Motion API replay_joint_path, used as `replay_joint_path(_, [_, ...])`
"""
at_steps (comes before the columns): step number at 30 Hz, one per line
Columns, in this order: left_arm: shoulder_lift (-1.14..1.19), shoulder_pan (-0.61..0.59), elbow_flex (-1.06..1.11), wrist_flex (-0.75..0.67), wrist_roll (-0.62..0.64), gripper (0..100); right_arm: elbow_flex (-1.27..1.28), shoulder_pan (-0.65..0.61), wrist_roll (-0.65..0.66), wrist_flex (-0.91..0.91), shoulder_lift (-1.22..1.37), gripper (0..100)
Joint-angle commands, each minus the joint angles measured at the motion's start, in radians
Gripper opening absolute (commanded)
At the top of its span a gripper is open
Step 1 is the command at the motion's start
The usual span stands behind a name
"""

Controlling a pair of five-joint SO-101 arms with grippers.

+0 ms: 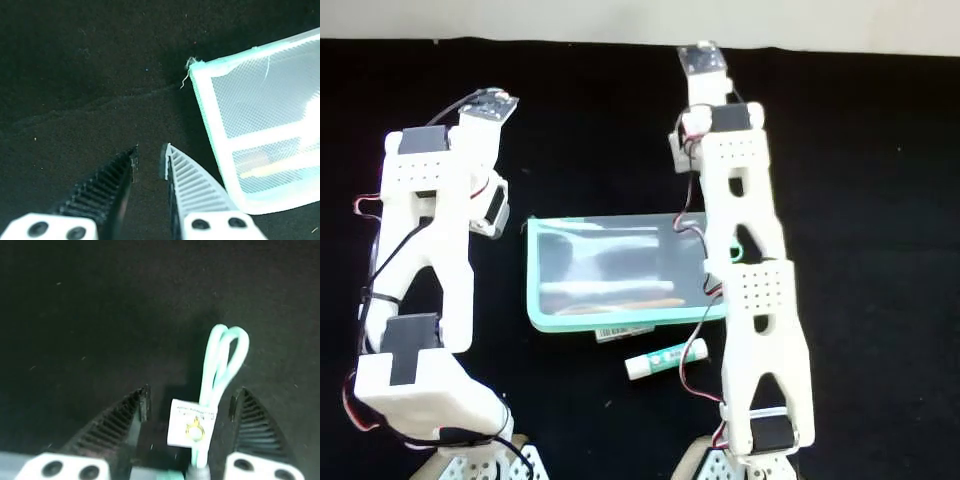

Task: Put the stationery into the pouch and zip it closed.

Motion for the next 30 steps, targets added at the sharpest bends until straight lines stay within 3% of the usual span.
replay_joint_path(1, [-0.004, -0.002, -0.031, -0.011, 0.000, 11, -0.173, 0.005, -0.003, -0.021, 0.091, 25.7])
replay_joint_path(12, [-0.002, -0.001, -0.025, -0.011, 0.000, 11, -0.222, 0.071, -0.005, -0.157, 0.156, 25.6])
replay_joint_path(20, [-0.002, -0.001, -0.024, -0.011, 0.000, 11, -0.045, 0.071, -0.005, -0.302, 0.153, 25.6])
replay_joint_path(28, [-0.002, -0.001, -0.024, -0.011, 0.000, 11, -0.025, 0.071, -0.005, -0.323, 0.153, 25.3])
replay_joint_path(30, [-0.002, -0.001, -0.024, -0.009, 0.000, 11, -0.025, 0.070, -0.003, -0.325, 0.154, 21.0])
